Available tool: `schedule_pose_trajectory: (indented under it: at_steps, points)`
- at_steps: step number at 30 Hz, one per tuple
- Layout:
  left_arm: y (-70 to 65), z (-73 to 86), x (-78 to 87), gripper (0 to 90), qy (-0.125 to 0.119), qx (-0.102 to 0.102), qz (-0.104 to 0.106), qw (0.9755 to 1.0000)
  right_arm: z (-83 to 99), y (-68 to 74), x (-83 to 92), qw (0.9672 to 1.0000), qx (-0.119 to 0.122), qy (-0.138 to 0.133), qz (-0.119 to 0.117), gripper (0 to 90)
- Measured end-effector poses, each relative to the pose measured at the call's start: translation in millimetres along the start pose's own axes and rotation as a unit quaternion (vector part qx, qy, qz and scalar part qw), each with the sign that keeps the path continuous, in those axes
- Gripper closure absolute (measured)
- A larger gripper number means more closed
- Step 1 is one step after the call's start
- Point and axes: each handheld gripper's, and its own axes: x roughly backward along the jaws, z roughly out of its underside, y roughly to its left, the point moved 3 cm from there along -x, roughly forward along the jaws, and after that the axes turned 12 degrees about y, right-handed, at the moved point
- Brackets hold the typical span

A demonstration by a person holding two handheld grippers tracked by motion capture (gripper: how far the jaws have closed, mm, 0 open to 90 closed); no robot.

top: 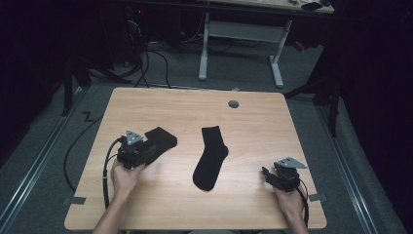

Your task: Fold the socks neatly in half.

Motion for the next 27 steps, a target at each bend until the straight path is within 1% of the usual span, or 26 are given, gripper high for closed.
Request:
schedule_pose_trajectory:
  at_steps: [1,2,3,6,7,8,11,14,15,16,17,18,20,21,22,23,25,27]
  points:
    - [3.0,-0.9,0.4,44.0,0.002,0.002,-0.001,1.0,-0.3,-2.3,-0.6,0.9999,-0.011,0.004,-0.012,44.7]
    - [4.9,-1.9,0.5,43.9,0.002,0.005,-0.001,1.0,-0.3,-3.4,-0.8,0.9997,-0.016,0.005,-0.016,44.5]
    - [7.7,-4.6,-0.1,44.1,0.004,0.006,0.0,1.0,-0.4,-2.6,-0.8,0.9998,-0.014,0.004,-0.012,44.4]
    - [8.5,-7.9,-4.9,45.5,0.014,-0.003,-0.004,0.9999,-0.3,-1.5,-0.7,0.9999,-0.008,0.003,-0.009,44.4]
    - [8.5,-7.9,-4.9,46.2,0.014,-0.003,-0.004,0.9999,-0.3,-1.3,-0.6,0.9999,-0.008,0.003,-0.008,44.3]
    - [6.3,-10.1,-11.3,47.2,0.027,-0.011,-0.003,0.9996,-0.3,-1.4,-0.6,0.9999,-0.009,0.003,-0.008,44.2]
    - [-0.4,-13.7,-22.0,48.7,0.044,-0.03,-0.008,0.9985,-0.2,-1.5,-0.6,0.9999,-0.011,0.004,-0.008,44.1]
    - [-5.0,-14.6,-33.1,50.5,0.051,-0.032,-0.008,0.9981,-0.2,-1.8,-0.7,0.9998,-0.014,0.004,-0.011,44.0]
    - [-5.0,-14.6,-33.1,50.9,0.051,-0.032,-0.008,0.9981,-0.2,-1.8,-0.7,0.9998,-0.014,0.004,-0.011,44.0]
    - [-6.5,-12.8,-41.8,52.0,0.068,-0.032,-0.009,0.9971,-0.1,-2.0,-0.7,0.9998,-0.014,0.005,-0.012,43.9]
    - [-6.8,-12.1,-44.3,53.3,0.075,-0.033,-0.01,0.9966,-0.1,-2.0,-0.7,0.9998,-0.015,0.005,-0.012,43.9]
    - [-7.2,-11.0,-47.2,55.0,0.083,-0.035,-0.012,0.9958,-0.1,-2.0,-0.6,0.9998,-0.015,0.005,-0.012,43.9]
    - [-8.3,-9.1,-52.1,61.3,0.095,-0.038,-0.014,0.9946,0.0,-2.1,-0.6,0.9998,-0.015,0.005,-0.013,43.8]
    - [-8.4,-8.7,-52.8,65.4,0.097,-0.04,-0.015,0.9944,0.0,-2.2,-0.7,0.9998,-0.015,0.005,-0.013,43.7]
    - [-8.4,-9.0,-52.7,68.2,0.097,-0.038,-0.012,0.9944,0.0,-2.1,-0.7,0.9998,-0.015,0.005,-0.013,43.7]
    - [-8.6,-9.3,-52.5,72.9,0.099,-0.037,-0.011,0.9943,0.0,-2.1,-0.7,0.9998,-0.015,0.005,-0.013,43.7]
    - [-10.0,-9.2,-52.1,81.1,0.104,-0.045,-0.011,0.9935,-0.1,-2.2,-0.7,0.9998,-0.015,0.005,-0.013,43.6]
    - [-11.4,-10.4,-51.3,87.2,0.113,-0.053,-0.016,0.992,0.0,-2.2,-0.7,0.9998,-0.015,0.005,-0.013,43.5]
